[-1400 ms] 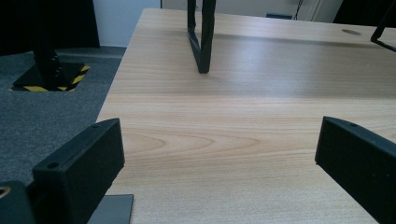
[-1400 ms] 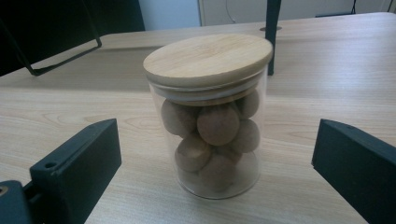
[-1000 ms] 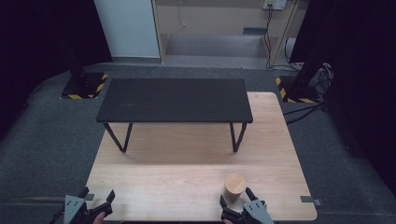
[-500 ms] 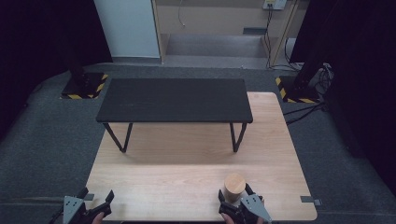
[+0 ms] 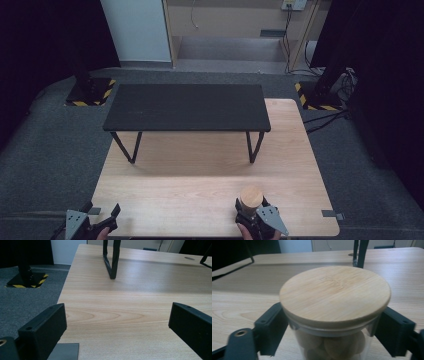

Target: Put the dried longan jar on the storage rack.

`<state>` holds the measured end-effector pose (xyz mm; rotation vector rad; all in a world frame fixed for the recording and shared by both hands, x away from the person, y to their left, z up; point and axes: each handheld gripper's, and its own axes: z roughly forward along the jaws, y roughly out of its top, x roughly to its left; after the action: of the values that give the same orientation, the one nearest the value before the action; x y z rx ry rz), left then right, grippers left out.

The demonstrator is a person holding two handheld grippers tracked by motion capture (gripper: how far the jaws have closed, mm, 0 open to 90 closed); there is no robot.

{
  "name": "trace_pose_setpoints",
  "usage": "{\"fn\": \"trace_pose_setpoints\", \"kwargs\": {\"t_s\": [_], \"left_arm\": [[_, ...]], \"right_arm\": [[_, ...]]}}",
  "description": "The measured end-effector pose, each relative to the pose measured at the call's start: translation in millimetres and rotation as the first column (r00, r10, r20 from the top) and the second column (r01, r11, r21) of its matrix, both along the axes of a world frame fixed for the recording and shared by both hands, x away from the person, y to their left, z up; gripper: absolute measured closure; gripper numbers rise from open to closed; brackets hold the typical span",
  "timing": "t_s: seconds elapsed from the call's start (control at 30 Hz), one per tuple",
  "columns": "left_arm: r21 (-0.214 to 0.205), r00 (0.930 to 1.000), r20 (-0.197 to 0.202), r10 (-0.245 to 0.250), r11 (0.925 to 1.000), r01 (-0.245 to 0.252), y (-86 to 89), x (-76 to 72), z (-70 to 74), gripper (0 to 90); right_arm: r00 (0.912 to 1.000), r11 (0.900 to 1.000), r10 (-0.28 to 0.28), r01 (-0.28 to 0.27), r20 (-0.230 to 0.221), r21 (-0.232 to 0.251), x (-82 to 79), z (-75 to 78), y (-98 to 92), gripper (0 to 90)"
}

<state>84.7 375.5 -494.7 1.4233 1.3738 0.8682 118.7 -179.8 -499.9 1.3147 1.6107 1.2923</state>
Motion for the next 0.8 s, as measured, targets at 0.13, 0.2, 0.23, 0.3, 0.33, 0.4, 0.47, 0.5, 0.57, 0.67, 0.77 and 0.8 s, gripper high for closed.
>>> {"fn": "trace_pose_setpoints", "kwargs": {"t_s": [0.13,0.2,0.23,0.3,0.33,0.4,0.47,0.5,0.57,0.67,0.77,0.8], "left_arm": [[-0.003,1.0000,0.000,-0.001,1.0000,0.001,0.1,-0.2,-0.8,0.4],[-0.002,1.0000,-0.001,-0.002,1.0000,0.002,0.0,-0.4,-0.8,0.4],[-0.003,1.0000,-0.001,-0.002,1.0000,0.002,0.1,-0.5,-0.8,0.4],[-0.002,1.0000,-0.002,-0.003,1.0000,0.003,0.4,-0.3,-0.8,0.5],[-0.002,1.0000,-0.002,-0.003,1.0000,0.003,0.4,-0.3,-0.8,0.5],[-0.001,1.0000,-0.004,-0.006,1.0000,0.006,0.7,0.4,-0.2,0.5],[-0.002,1.0000,-0.002,-0.007,1.0000,0.007,0.6,0.5,0.1,0.5],[-0.005,1.0000,0.000,-0.007,1.0000,0.007,0.2,0.8,-0.2,0.5],[-0.002,1.0000,-0.002,-0.009,1.0000,0.009,0.3,1.4,0.1,0.5],[-0.005,0.9999,-0.004,-0.011,0.9999,0.011,-0.3,2.8,0.1,0.5],[-0.007,1.0000,-0.002,-0.009,0.9999,0.009,-0.3,3.0,0.6,0.5],[-0.006,1.0000,-0.002,-0.009,0.9999,0.009,-0.2,3.0,1.0,0.6]], "right_arm": [[1.0000,1.0000,-0.005,0.005,-0.004,-0.003,0.3,1.2,0.2,23.9],[0.9999,0.9998,-0.009,0.009,-0.009,-0.018,0.1,3.7,2.1,24.3],[0.9999,0.9998,-0.010,0.010,-0.014,-0.018,0.3,5.3,2.4,24.5],[0.9997,0.9999,-0.010,0.010,-0.023,-0.012,0.5,8.1,1.7,24.6],[0.9997,0.9999,-0.008,0.008,-0.024,-0.013,0.1,10.5,1.4,24.6],[0.9997,0.9999,-0.003,0.003,-0.025,-0.015,-0.8,15.7,0.7,24.7],[0.9997,0.9998,0.005,-0.005,-0.023,-0.018,-2.0,25.2,-0.2,24.7],[0.9998,0.9998,0.007,-0.008,-0.021,-0.020,-2.4,28.9,-0.5,24.7],[0.9998,0.9997,0.017,-0.017,-0.012,-0.016,-3.2,41.3,-2.2,24.8],[0.9996,0.9996,0.028,-0.028,-0.005,0.000,-1.9,60.1,-6.3,24.8],[0.9990,0.9989,0.042,-0.042,0.013,0.017,0.5,77.3,-10.6,24.8],[0.9988,0.9989,0.044,-0.045,0.023,0.014,1.1,82.6,-11.1,24.8]]}}
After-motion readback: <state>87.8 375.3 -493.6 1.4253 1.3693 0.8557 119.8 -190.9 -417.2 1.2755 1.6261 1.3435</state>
